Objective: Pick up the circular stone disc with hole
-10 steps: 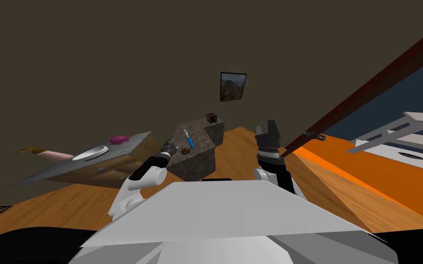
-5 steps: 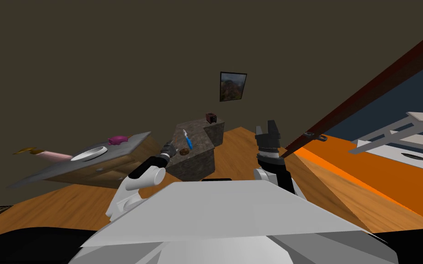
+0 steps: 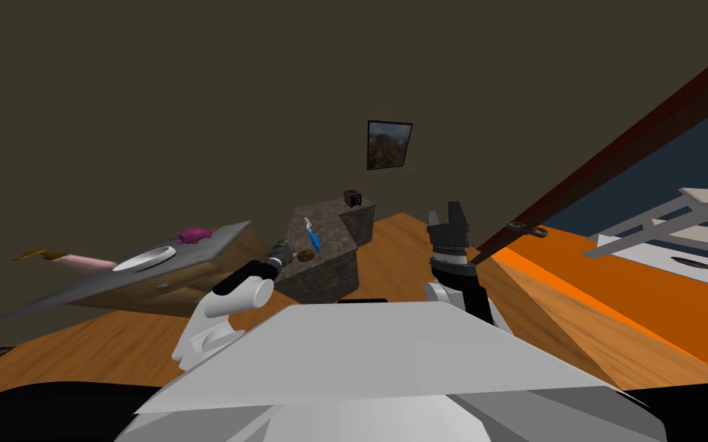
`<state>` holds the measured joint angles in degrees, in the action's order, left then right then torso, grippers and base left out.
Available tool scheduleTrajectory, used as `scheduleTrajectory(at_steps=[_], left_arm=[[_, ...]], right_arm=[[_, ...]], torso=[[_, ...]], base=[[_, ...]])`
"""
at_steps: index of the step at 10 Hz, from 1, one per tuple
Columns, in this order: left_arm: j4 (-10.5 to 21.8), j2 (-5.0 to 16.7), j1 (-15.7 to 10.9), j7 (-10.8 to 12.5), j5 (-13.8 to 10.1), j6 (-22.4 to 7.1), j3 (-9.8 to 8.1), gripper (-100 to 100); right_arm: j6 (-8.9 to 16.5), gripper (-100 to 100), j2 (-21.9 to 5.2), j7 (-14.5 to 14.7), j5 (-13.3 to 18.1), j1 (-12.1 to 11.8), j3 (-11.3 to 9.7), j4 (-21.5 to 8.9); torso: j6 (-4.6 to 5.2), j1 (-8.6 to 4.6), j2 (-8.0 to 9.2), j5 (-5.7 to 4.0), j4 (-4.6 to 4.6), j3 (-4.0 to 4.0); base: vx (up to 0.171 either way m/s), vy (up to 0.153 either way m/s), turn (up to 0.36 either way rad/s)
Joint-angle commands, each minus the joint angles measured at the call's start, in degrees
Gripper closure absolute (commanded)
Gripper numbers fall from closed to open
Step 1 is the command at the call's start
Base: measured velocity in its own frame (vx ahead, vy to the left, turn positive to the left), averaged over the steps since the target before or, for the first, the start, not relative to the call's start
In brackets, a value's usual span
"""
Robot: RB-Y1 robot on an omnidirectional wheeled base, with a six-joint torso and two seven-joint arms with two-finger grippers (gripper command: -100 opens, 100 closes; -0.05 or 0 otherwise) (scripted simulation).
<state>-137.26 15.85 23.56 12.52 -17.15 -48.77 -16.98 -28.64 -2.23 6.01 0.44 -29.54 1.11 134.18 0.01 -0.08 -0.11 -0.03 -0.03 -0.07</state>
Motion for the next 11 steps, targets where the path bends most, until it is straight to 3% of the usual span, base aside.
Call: scheduleTrajectory(at_steps=[1, 4, 6, 11], left_arm=[[-0.2, -0.2, 0.1, 0.0, 0.1, -1.8, 0.01, -100], [0.7, 0.8, -1.0, 0.8, -2.3, -7.3, -2.32, -100], [0.7, 0.8, -1.0, 0.8, -2.3, -9.7, -2.32, -100], [2.3, 2.3, -3.0, 1.9, -6.0, -18.5, -5.88, -100]], right_arm=[[0.0, 0, 0.0, 0.0, 0.0, 0.0, 0.0, 0.0], [0.0, 0, 0.0, 0.0, 0.0, 0.0, 0.0, 0.0], [0.0, 0, 0.0, 0.0, 0.0, 0.0, 0.0, 0.0], [0.0, 0, 0.0, 0.0, 0.0, 0.0, 0.0, 0.0]], torso=[[0.00, 0.00, 0.00, 0.00, 0.00, 0.00], [0.00, 0.00, 0.01, 0.00, 0.00, 0.01], [0.00, 0.00, 0.00, 0.00, 0.00, 0.00], [-0.01, 0.02, 0.00, 0.00, 0.00, 0.00]], base=[[0.012, -0.015, 0.002], [0.024, -0.031, -0.019], [0.020, -0.020, -0.003], [0.028, -0.024, -0.028]])
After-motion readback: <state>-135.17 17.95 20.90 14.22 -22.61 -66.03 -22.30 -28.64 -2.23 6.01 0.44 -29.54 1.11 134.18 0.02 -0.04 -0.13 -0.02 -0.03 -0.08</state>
